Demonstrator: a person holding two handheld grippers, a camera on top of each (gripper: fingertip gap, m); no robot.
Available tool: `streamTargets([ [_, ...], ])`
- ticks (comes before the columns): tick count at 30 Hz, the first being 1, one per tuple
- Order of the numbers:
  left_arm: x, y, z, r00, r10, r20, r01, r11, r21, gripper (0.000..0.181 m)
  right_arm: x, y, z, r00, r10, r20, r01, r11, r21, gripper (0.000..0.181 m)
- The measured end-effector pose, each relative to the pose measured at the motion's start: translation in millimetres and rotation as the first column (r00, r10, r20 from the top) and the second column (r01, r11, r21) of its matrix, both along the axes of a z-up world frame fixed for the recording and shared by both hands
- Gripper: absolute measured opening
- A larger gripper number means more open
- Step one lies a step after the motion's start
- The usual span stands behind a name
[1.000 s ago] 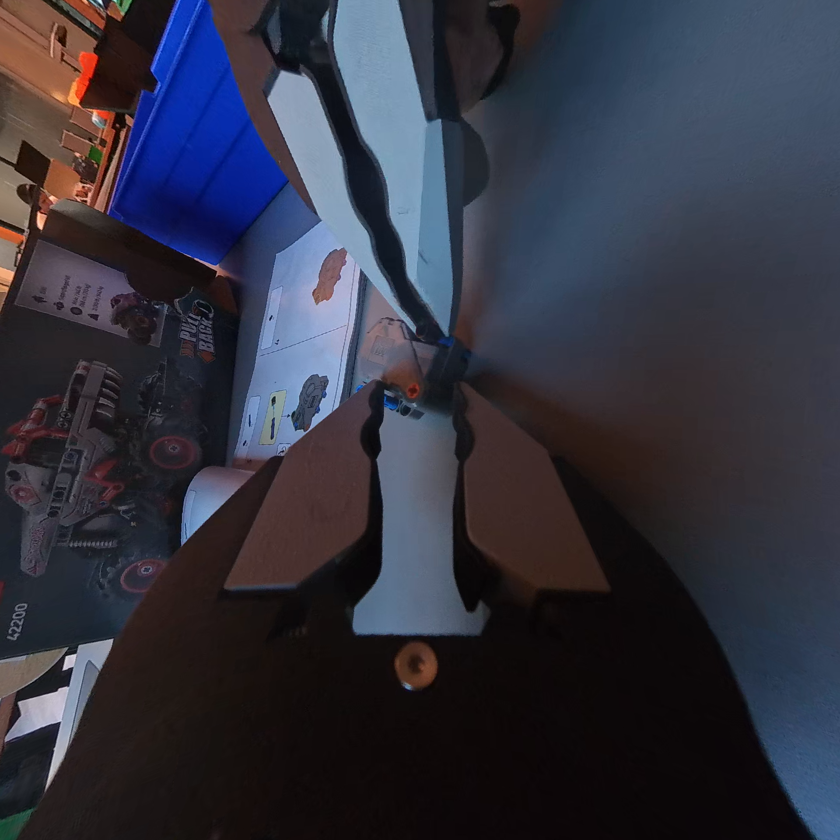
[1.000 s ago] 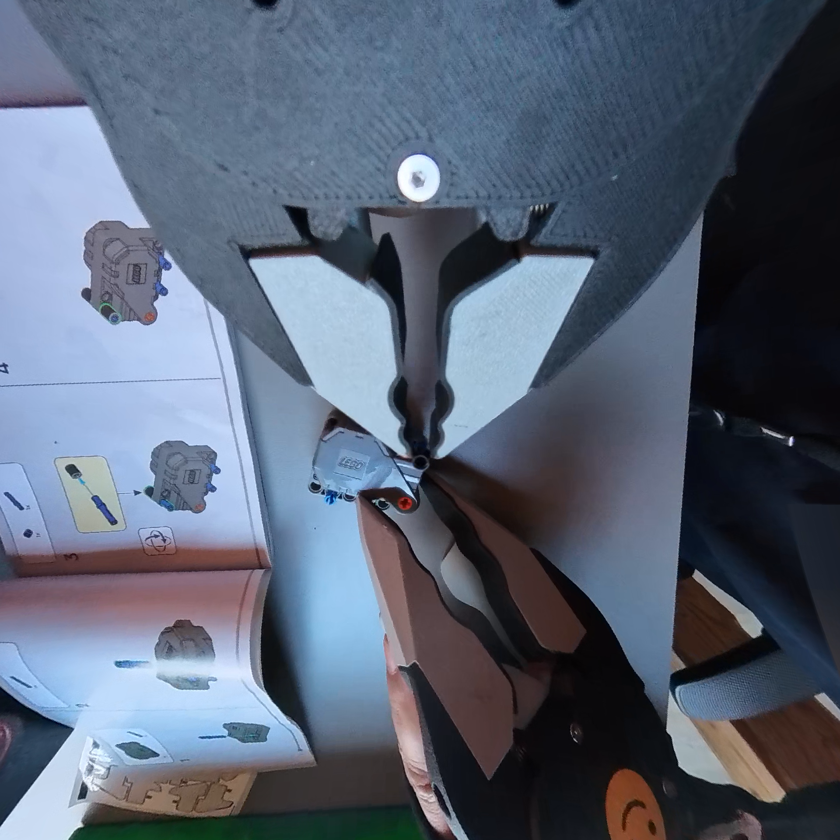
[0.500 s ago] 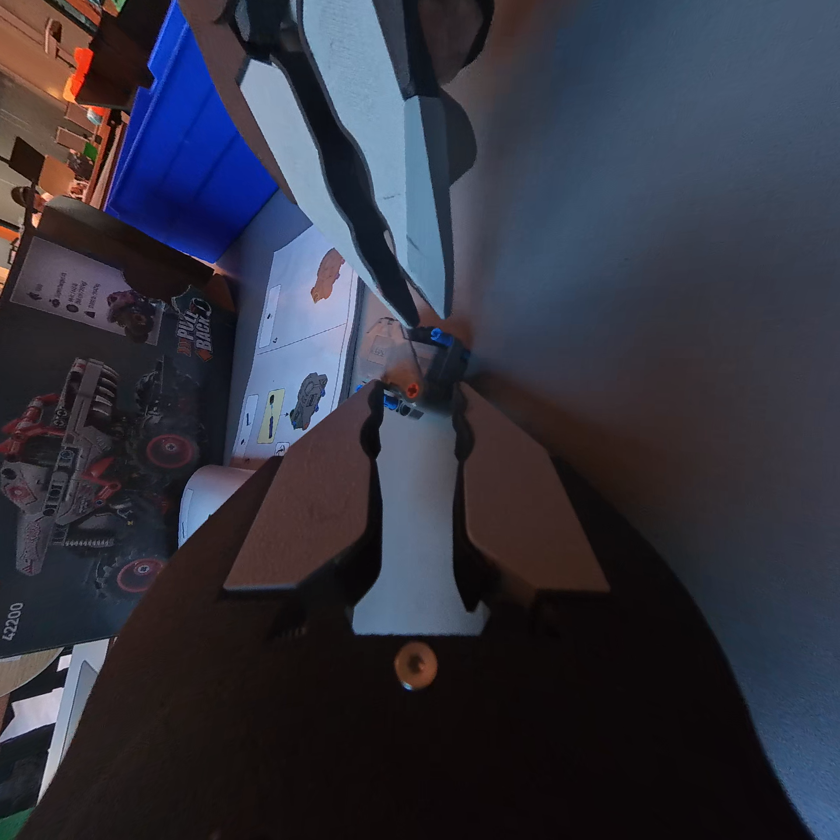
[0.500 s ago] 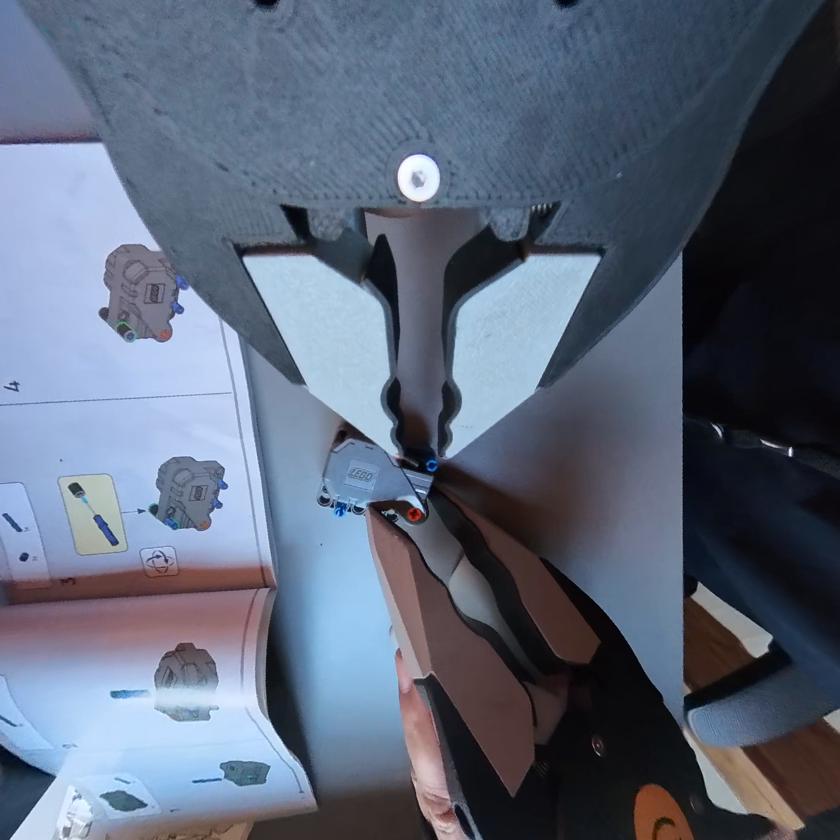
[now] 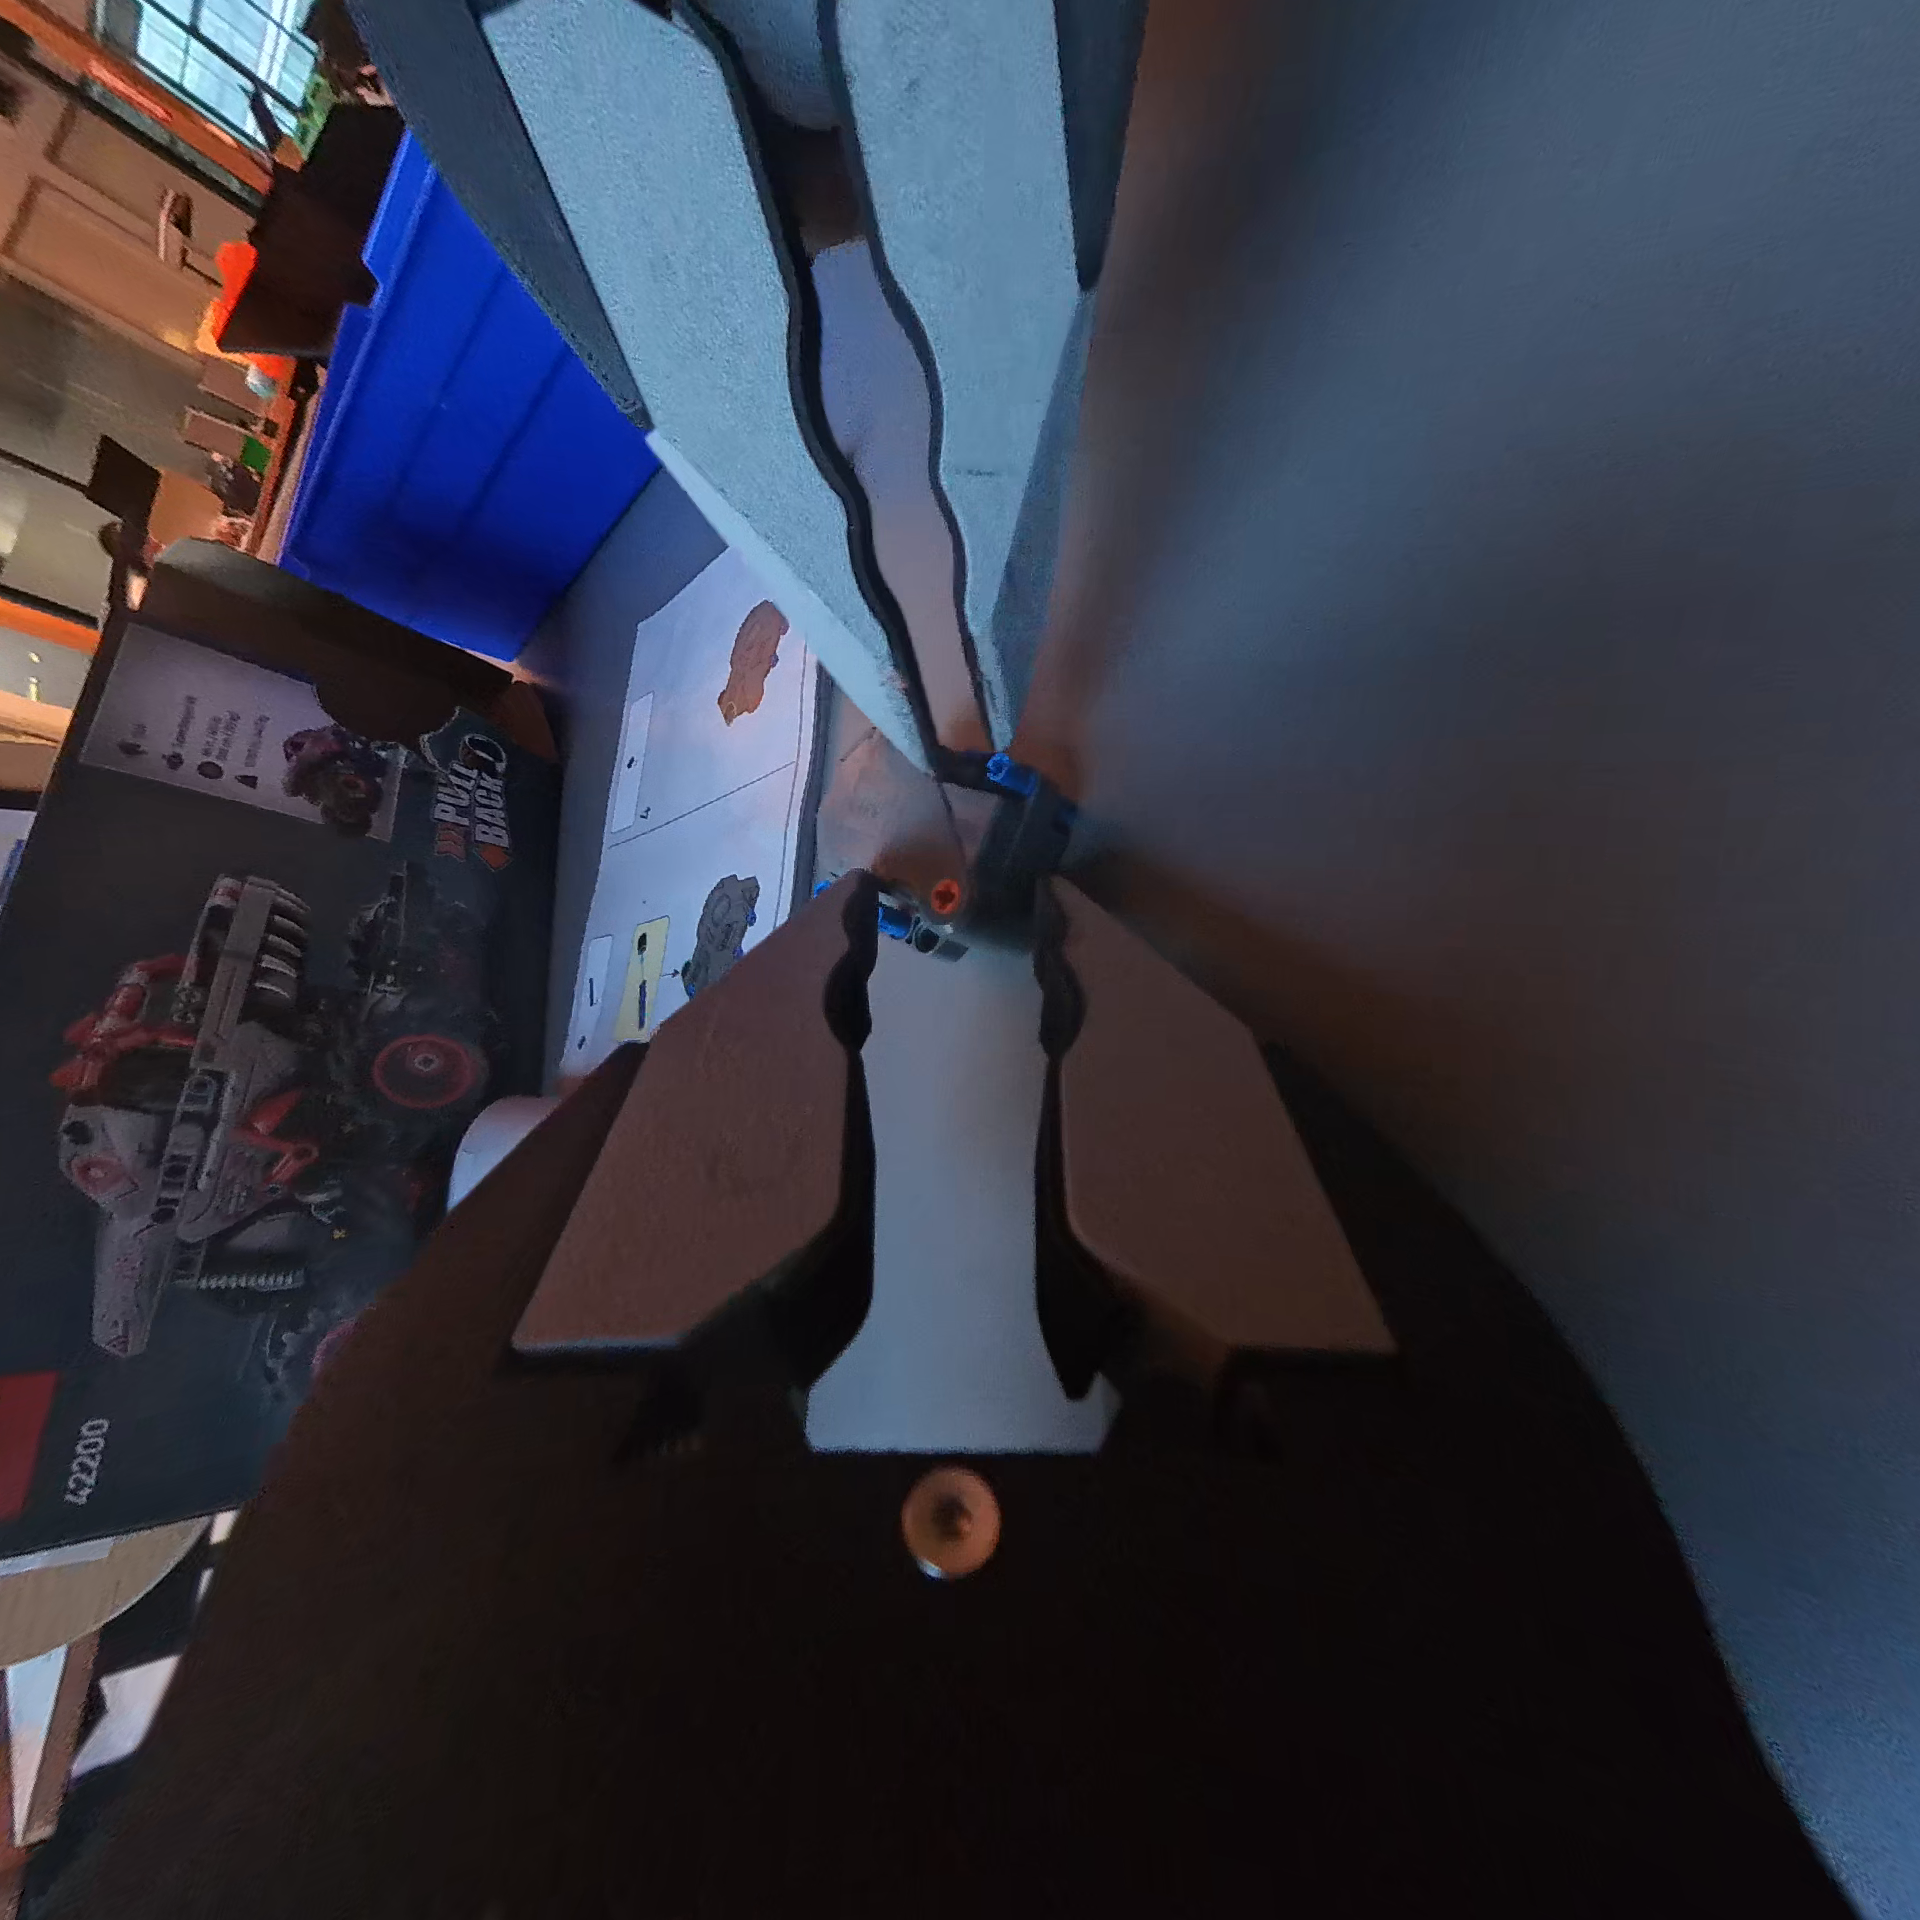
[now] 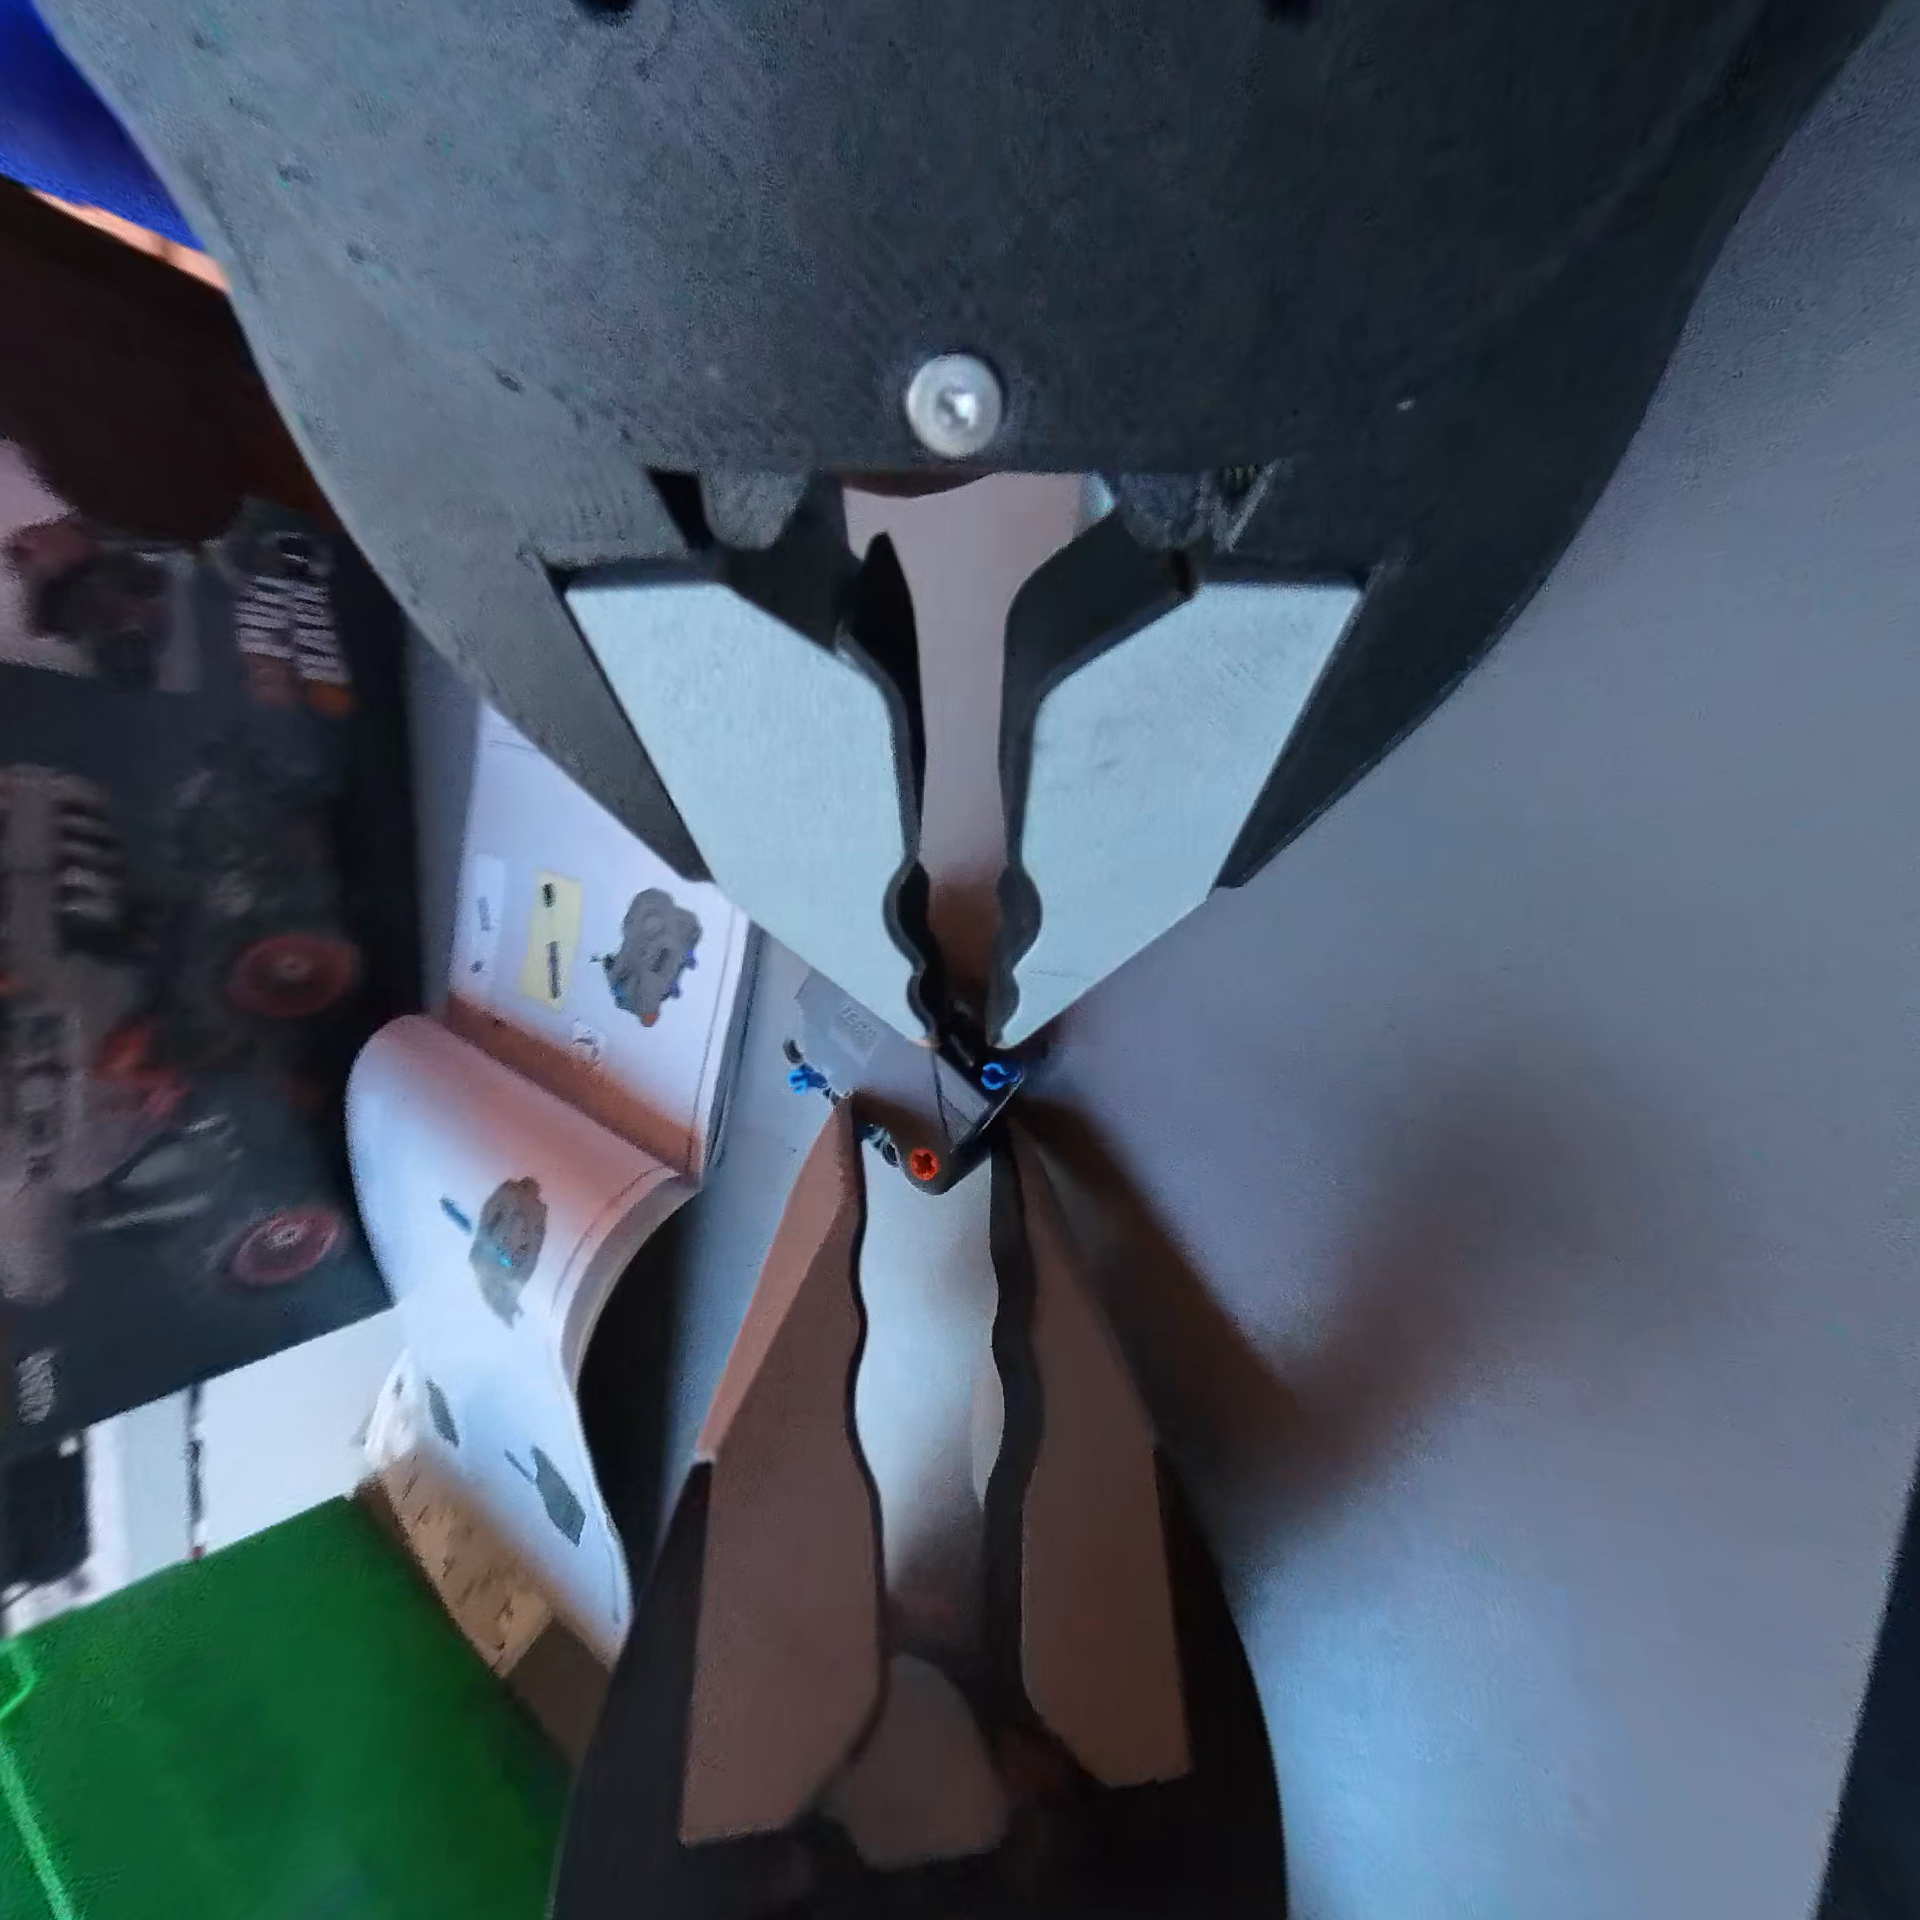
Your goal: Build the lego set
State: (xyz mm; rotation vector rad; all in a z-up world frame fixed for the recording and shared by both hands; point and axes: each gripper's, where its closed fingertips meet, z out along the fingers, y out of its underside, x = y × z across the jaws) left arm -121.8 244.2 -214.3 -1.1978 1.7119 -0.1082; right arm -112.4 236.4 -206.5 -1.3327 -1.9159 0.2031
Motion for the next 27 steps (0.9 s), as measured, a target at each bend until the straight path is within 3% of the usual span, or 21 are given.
streamTargets([
  [6,-1.1,1.5,-0.3,1.000,0.003,0.002,-0.003,1.000,-0.018,0.028,-2.1,0.3,-3.1,0.994,0.032,0.101,-0.049,0.984,0.171,0.006],
  [12,-1.7,1.9,-0.4,1.000,0.006,0.001,-0.006,1.000,-0.021,0.027,-1.3,1.1,-2.1,0.993,-0.005,0.116,-0.027,0.962,0.271,0.002],
  [18,-2.4,2.6,-0.6,1.000,0.012,-0.001,-0.012,1.000,-0.023,0.028,13.9,-2.2,-19.2,0.987,-0.082,0.138,0.053,0.978,0.201,0.000],
  [21,-2.4,2.5,-0.5,1.000,0.011,-0.001,-0.011,1.000,-0.019,0.028,12.1,1.3,-13.9,0.993,-0.108,0.057,0.094,0.976,0.197,0.000],
  [24,-2.0,0.4,-0.1,1.000,-0.015,-0.001,0.015,1.000,0.002,0.028,0.4,-5.9,0.2,0.999,-0.046,0.005,0.043,0.973,0.228,0.009],
  [27,-1.6,-3.3,0.6,0.998,-0.063,-0.002,0.063,0.997,0.049,0.028,-3.0,-3.7,-2.4,0.997,-0.024,0.076,0.002,0.959,0.282,0.010],
])
